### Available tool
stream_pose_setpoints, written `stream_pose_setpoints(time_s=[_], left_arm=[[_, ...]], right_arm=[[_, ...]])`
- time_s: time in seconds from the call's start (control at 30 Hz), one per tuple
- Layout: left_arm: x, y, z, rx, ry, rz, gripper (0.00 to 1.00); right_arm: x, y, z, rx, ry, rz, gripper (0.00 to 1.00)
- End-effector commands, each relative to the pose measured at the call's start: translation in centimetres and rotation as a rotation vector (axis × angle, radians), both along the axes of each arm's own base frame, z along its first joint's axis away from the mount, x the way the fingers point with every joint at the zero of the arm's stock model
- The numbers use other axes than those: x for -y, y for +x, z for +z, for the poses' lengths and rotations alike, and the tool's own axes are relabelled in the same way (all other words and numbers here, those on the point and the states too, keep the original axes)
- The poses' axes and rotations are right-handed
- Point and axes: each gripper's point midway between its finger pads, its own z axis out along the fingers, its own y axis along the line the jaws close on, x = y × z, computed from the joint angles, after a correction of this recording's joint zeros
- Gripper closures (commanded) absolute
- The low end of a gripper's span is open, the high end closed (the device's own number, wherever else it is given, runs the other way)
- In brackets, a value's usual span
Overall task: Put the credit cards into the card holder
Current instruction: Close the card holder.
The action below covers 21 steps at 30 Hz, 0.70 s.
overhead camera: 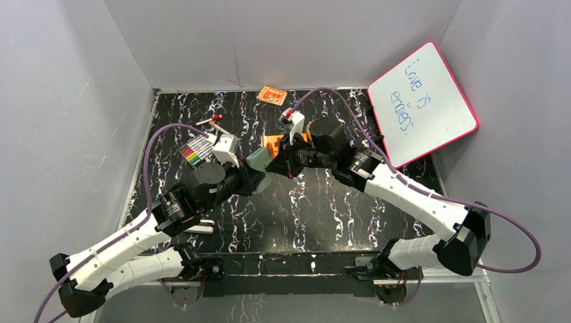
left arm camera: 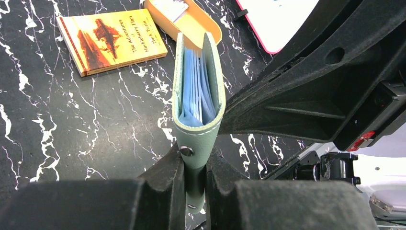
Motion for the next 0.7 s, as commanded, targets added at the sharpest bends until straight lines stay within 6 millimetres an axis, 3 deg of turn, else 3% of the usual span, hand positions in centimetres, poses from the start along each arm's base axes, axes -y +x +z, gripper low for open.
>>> stream_pose_setpoints(time_s=[0.0,0.67], left_arm=[[3.8,-2.4,4.7,0.051,-0.169,-0.214,1.0],[6.2,-5.4,7.0,0.069,-0.278,-0.422,1.0]], right_arm=[[-1.8,-0.1,3.5,0.059,0.126,0.026,1.0],[-2.7,-0.1,3.2,0.044,0.141,0.031,1.0]])
